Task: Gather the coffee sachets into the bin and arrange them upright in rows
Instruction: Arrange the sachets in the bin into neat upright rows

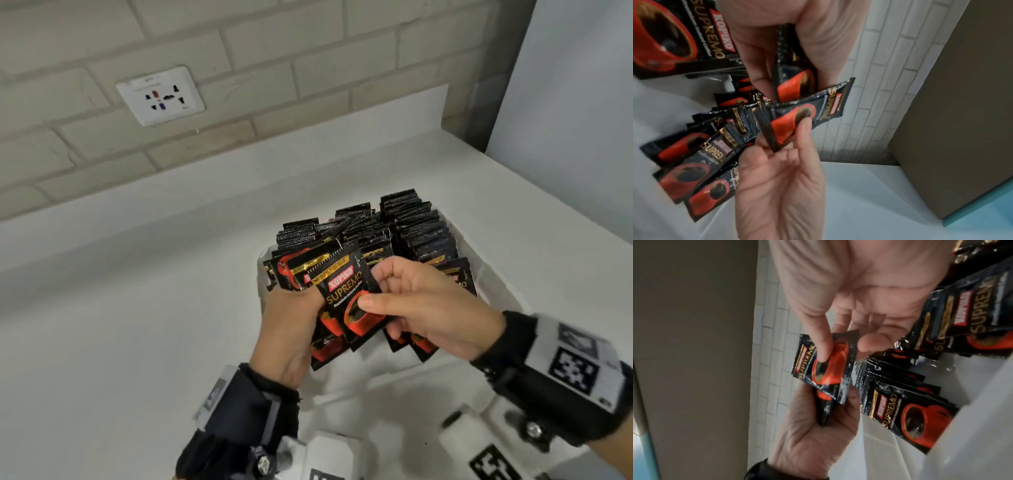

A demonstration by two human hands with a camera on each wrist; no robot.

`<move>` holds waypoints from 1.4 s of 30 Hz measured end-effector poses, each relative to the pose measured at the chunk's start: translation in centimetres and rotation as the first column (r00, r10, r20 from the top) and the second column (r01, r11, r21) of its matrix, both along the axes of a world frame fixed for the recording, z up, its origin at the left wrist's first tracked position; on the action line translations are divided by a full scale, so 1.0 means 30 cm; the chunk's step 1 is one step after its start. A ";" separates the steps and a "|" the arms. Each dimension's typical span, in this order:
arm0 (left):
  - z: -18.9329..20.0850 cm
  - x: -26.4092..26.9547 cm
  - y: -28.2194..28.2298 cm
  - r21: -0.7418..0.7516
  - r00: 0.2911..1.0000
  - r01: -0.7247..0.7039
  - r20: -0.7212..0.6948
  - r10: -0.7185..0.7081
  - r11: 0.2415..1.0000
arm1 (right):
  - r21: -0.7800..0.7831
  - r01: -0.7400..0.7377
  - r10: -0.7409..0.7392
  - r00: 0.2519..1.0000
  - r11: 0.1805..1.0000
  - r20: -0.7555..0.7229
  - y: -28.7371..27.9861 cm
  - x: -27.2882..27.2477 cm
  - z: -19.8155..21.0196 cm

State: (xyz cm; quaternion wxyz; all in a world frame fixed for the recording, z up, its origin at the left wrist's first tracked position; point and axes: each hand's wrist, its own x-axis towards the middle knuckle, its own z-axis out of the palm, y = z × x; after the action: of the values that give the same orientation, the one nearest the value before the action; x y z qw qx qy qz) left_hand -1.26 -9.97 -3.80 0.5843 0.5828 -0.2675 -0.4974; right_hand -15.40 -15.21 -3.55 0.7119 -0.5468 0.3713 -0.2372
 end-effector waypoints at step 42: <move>0.124 0.216 0.095 -0.311 0.939 -0.181 0.227 0.258 0.933 | -0.550 -0.654 0.087 0.680 0.519 -0.728 -0.258 -0.070 0.274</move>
State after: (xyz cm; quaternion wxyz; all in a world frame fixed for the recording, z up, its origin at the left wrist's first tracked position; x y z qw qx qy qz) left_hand 5.21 -7.12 -0.08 0.6736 0.5798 -0.3443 -0.3026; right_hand -17.49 -22.95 4.68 0.2709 -0.9130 0.3048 -0.0102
